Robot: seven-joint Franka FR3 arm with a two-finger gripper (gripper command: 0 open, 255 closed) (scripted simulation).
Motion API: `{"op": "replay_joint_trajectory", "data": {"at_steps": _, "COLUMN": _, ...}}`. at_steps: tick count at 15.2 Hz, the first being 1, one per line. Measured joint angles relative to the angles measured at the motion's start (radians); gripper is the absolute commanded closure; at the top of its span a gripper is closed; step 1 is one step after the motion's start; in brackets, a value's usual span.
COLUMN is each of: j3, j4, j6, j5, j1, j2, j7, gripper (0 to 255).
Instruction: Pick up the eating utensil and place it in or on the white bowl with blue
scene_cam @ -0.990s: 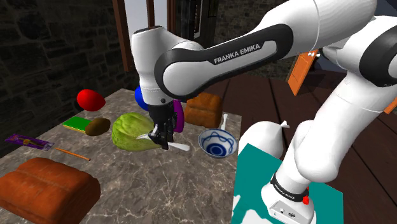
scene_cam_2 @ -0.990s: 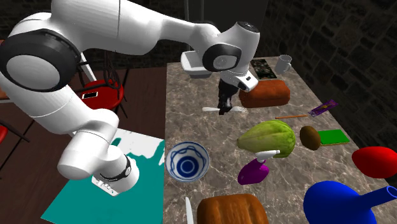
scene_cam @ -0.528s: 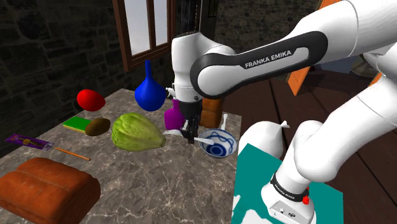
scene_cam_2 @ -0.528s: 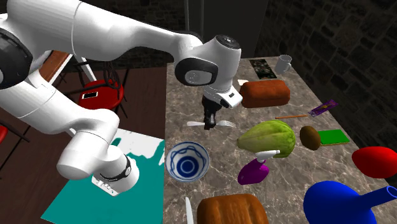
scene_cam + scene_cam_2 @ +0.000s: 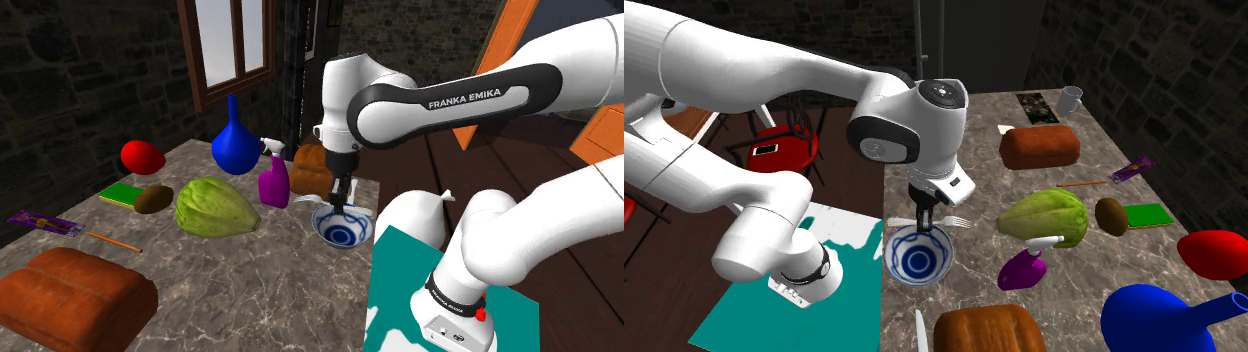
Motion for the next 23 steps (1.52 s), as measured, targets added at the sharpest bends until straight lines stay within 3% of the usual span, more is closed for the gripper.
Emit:
{"op": "replay_joint_trajectory", "data": {"at_steps": 5, "j3": -0.067, "j4": -0.099, "j6": -0.007, "j5": -0.038, "j1": -0.028, "j2": -0.102, "j7": -0.078, "gripper": 255}}
{"op": "replay_joint_trajectory", "data": {"at_steps": 14, "j3": -0.060, "j4": -0.195, "j6": 0.124, "j5": -0.033, "j1": -0.027, "j2": -0.068, "j7": -0.080, "gripper": 255}}
{"op": "replay_joint_trajectory", "data": {"at_steps": 20, "j3": -0.059, "j4": -0.200, "j6": 0.139, "j5": -0.034, "j1": -0.027, "j2": -0.061, "j7": -0.080, "gripper": 255}}
{"op": "replay_joint_trajectory", "data": {"at_steps": 21, "j3": -0.059, "j4": -0.200, "j6": 0.139, "j5": -0.033, "j1": -0.027, "j2": -0.062, "j7": -0.080, "gripper": 0}}
{"op": "replay_joint_trajectory", "data": {"at_steps": 23, "j3": -0.059, "j4": -0.202, "j6": 0.139, "j5": -0.033, "j1": -0.027, "j2": -0.061, "j7": -0.080, "gripper": 0}}
